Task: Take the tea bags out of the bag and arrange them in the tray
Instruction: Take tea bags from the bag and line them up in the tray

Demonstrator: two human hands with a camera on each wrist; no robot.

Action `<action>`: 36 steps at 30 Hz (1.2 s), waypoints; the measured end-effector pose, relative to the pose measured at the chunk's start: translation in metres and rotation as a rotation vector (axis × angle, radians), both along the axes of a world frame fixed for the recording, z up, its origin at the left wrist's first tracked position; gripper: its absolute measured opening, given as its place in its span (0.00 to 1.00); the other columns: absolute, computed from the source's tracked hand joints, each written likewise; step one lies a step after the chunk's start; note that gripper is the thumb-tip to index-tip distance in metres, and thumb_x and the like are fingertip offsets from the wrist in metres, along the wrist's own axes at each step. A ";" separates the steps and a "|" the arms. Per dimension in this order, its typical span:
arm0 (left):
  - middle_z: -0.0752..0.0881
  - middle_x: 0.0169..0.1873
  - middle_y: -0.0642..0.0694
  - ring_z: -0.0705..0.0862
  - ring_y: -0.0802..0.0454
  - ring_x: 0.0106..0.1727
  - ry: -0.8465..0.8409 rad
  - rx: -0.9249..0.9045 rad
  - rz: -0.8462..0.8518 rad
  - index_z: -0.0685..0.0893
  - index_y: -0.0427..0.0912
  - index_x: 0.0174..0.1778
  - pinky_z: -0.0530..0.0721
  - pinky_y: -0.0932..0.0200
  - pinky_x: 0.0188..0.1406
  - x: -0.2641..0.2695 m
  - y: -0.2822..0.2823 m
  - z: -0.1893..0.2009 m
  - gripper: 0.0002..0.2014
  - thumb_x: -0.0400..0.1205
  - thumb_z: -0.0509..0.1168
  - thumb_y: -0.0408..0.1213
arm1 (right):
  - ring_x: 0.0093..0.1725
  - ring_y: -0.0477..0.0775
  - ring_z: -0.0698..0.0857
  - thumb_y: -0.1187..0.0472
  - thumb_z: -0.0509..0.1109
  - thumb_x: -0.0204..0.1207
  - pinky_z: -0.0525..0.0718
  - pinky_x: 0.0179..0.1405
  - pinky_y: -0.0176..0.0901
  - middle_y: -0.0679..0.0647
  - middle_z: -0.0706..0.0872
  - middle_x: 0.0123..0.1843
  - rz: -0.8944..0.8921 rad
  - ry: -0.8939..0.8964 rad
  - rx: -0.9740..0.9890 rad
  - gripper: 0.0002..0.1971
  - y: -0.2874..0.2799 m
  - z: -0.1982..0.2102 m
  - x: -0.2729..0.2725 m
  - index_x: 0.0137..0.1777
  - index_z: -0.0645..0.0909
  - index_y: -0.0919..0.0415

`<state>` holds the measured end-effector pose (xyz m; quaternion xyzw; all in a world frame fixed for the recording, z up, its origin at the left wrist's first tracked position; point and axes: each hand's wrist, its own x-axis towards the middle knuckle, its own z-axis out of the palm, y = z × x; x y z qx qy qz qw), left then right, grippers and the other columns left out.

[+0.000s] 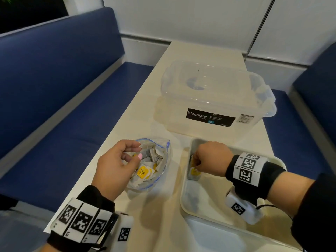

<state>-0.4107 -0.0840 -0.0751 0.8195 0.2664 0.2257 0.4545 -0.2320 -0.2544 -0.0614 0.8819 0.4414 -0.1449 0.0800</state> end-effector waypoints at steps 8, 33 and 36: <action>0.87 0.48 0.57 0.84 0.58 0.49 0.435 0.343 -0.181 0.84 0.58 0.52 0.80 0.64 0.50 0.009 0.005 0.005 0.12 0.81 0.64 0.35 | 0.43 0.52 0.83 0.46 0.73 0.68 0.70 0.32 0.37 0.46 0.87 0.42 -0.036 0.005 0.088 0.09 -0.007 0.012 0.001 0.46 0.87 0.47; 0.86 0.46 0.53 0.82 0.49 0.49 0.883 0.667 -0.378 0.77 0.56 0.60 0.79 0.58 0.47 0.046 0.006 0.011 0.15 0.79 0.61 0.35 | 0.38 0.45 0.81 0.41 0.69 0.73 0.80 0.38 0.41 0.41 0.82 0.34 -0.098 0.048 0.357 0.11 -0.042 0.058 -0.010 0.43 0.85 0.46; 0.87 0.45 0.52 0.84 0.51 0.49 0.800 0.556 -0.342 0.80 0.54 0.58 0.82 0.57 0.51 0.043 0.011 0.013 0.12 0.81 0.60 0.35 | 0.37 0.45 0.80 0.42 0.70 0.73 0.75 0.35 0.39 0.40 0.80 0.32 -0.096 0.055 0.366 0.09 -0.039 0.059 -0.013 0.41 0.84 0.46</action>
